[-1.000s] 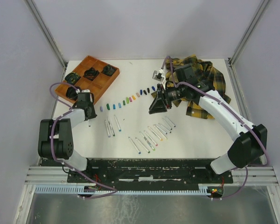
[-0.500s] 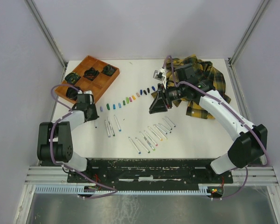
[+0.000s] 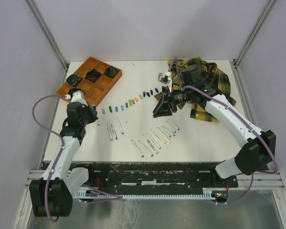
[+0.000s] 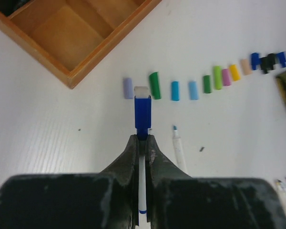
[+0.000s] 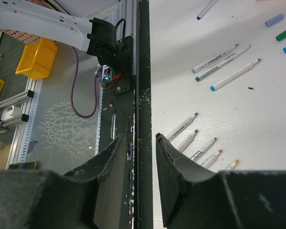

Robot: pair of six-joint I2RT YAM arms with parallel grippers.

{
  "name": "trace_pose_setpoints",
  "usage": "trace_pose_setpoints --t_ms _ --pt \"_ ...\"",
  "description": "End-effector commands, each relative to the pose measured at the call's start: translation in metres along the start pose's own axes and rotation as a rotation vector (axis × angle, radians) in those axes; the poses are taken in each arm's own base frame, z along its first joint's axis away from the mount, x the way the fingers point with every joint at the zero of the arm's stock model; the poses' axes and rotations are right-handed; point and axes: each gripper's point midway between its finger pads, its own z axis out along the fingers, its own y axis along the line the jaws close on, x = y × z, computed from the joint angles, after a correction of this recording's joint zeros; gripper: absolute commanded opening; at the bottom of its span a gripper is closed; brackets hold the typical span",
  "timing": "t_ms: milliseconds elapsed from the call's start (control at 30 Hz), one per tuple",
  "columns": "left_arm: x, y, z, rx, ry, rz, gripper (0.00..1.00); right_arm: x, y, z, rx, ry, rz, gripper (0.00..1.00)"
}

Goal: Open the pen caps
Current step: Pick up the pen from the center of the board.

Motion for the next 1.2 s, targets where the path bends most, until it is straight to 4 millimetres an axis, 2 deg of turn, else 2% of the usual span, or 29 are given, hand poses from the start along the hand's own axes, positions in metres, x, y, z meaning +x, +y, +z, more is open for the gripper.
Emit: trace_pose_setpoints --t_ms 0,200,333,500,600,733,933,1167 --pt "-0.032 -0.045 -0.032 0.228 -0.15 -0.123 0.03 -0.016 0.019 -0.008 -0.041 -0.057 -0.158 0.39" --pt "-0.044 -0.11 -0.083 0.647 -0.253 -0.221 0.03 -0.008 0.018 -0.008 -0.045 -0.065 -0.295 0.44" --pt "-0.037 -0.14 -0.109 0.853 -0.302 -0.246 0.03 -0.002 0.015 -0.007 -0.044 -0.06 -0.319 0.47" --pt "-0.028 -0.172 -0.13 0.968 -0.393 -0.215 0.03 -0.013 0.003 0.005 -0.045 -0.14 -0.172 0.48" --pt "-0.028 -0.195 -0.147 1.039 -0.453 -0.204 0.03 -0.016 -0.003 0.015 -0.056 -0.179 -0.019 0.48" --pt "-0.025 -0.22 -0.155 1.098 -0.461 -0.196 0.03 -0.023 0.003 0.028 -0.094 -0.243 0.054 0.5" --pt "-0.032 -0.24 -0.163 1.132 -0.497 -0.23 0.03 -0.022 0.008 0.038 -0.087 -0.274 0.058 0.55" --pt "-0.037 -0.251 -0.169 1.149 -0.532 -0.269 0.03 -0.019 0.005 0.044 -0.084 -0.285 0.085 0.56"
